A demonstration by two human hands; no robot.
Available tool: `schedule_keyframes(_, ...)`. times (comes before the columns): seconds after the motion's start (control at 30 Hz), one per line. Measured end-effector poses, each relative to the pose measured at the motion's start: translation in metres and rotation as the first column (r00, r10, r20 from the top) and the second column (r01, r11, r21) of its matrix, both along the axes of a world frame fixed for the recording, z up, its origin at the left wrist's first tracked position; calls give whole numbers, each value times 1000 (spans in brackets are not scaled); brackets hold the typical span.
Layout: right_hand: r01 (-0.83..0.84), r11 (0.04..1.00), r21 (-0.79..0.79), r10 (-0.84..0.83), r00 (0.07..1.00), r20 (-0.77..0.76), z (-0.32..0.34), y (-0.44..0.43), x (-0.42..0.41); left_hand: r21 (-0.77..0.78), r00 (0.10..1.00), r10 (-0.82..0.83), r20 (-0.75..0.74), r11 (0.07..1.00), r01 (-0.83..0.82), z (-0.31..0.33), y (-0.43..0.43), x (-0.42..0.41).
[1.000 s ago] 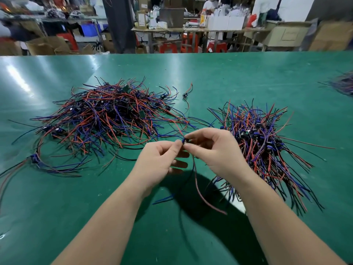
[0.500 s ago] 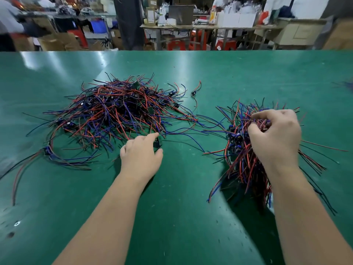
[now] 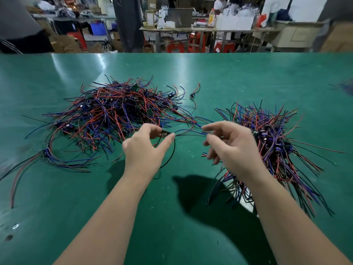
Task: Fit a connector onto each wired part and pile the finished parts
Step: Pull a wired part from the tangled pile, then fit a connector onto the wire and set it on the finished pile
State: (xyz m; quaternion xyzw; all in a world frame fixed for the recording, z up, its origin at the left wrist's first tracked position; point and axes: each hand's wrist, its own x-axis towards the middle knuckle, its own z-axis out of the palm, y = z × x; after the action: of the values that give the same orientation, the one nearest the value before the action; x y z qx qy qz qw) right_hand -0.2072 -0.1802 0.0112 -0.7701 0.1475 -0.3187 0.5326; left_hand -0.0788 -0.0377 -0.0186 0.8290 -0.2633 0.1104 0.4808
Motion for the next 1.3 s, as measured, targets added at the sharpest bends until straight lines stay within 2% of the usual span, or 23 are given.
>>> schedule_keyframes(0.03, -59, 997, 51, 61, 998, -33, -1, 2, 2, -188, 988, -114, -108, 978, 93, 6, -1, -5)
schedule_keyframes(0.1, -110, 990, 94, 119, 988, -100, -4, 4, 4, -514, 878, -390, -277, 832, 207, 17, -5, -16)
schedule_keyframes(0.17, -135, 979, 149, 156, 978, -138, -5, 4, 6, -644, 747, -549, -375, 734, 216, 21, -10, -22)
schedule_keyframes(0.27, -176, 928, 329, 217, 971, -95, -3, 5, 5, -645, 663, -598, -451, 732, 222, 18, -15, -29)
schedule_keyframes(0.37, -207, 858, 470, 260, 964, -51, 0, 9, 6, -623, 690, -618, -378, 721, 305, 15, -18, -36)
schedule_keyframes(0.43, -103, 870, 482, 135, 990, -32, 0, 10, 7, -605, 718, -616, -325, 719, 343, 14, -20, -41)
schedule_keyframes(0.5, 34, 908, 417, -47, 999, 20, -1, 5, 7, -622, 734, -597, -323, 719, 311, 14, -21, -42)
schedule_keyframes(0.53, 44, 915, 402, -65, 997, 39, -1, 3, 6, -626, 742, -590, -319, 718, 303, 14, -21, -43)
schedule_keyframes(0.67, -150, 882, 446, 173, 985, -11, 3, 4, 5, -602, 788, -572, -228, 719, 348, 14, -18, -43)
schedule_keyframes(0.8, -124, 835, 535, 136, 991, 18, -1, 5, 12, -468, 852, -517, -88, 776, 423, 11, -15, -43)
schedule_keyframes(0.9, -78, 778, 623, 124, 992, -30, -1, 2, 11, -500, 868, -486, -102, 779, 377, 8, -16, -45)
schedule_keyframes(1.03, -59, 834, 549, 183, 968, -174, -5, 1, 9, -559, 851, -502, -153, 754, 345, 11, -18, -46)
schedule_keyframes(1.2, -157, 876, 456, 196, 980, -40, -7, 3, 10, -726, 750, -621, -228, 621, 294, 15, -20, -48)
schedule_keyframes(1.3, -176, 903, 391, 193, 981, -4, -7, 7, 11, -774, 675, -679, -289, 581, 253, 16, -17, -47)
